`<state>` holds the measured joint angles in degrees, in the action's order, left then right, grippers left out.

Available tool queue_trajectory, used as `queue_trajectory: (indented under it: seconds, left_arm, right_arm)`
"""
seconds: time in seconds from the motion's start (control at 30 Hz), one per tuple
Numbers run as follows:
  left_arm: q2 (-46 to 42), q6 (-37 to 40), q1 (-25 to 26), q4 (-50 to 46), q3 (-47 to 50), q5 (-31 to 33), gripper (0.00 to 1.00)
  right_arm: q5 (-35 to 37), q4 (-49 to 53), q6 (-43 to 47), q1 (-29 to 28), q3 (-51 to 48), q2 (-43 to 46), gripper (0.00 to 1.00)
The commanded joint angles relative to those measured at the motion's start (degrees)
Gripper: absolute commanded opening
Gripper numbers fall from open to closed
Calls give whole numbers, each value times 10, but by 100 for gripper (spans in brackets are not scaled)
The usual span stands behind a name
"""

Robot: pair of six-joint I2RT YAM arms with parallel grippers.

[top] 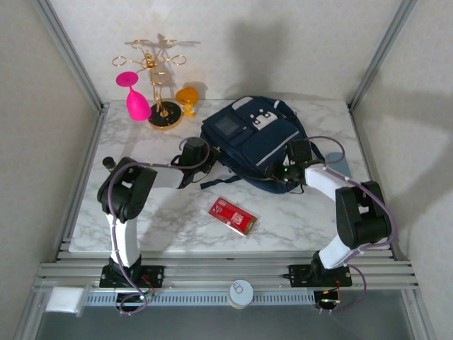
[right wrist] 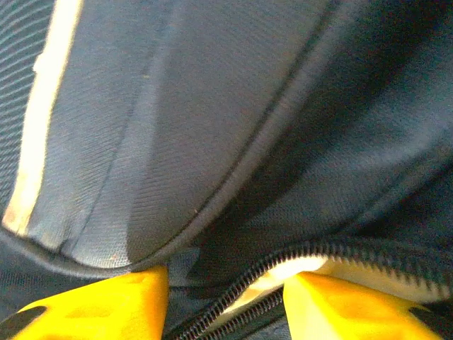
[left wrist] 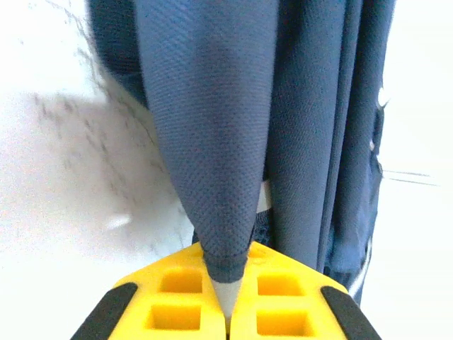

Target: Pack books, pencil case, and school supplies into a backpack

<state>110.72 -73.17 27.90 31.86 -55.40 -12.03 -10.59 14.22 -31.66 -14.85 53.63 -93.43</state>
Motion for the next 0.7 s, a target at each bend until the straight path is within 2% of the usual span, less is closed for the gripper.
queue_trajectory:
  seconds: [0.0,0.17,0.3,0.43,0.5,0.57,0.67]
  left_arm:
    - [-61,-58,49,40,49,15,0]
    - [-71,-74,81,8,36,45,0]
    - [-70,-89,88,26,36,47,0]
    - [-73,-88,100,5,25,55,0]
    - [-77,-91,104,11,32,60,0]
    - [-79,-99,108,16,35,61,0]
    - [-80,-99,116,10,31,66,0]
  right_arm:
    - [39,-51,39,30,70,-28,53]
    - [73,22,66,22,103,15,60]
    - [127,87,64,-4,56,107,64]
    - [172,149,28,-94,19,158,64]
    - [183,158,-20,-145,4,168,62]
    - [167,123,-53,-195,-8,161,60]
    - [206,105,-98,-258,20,106,56]
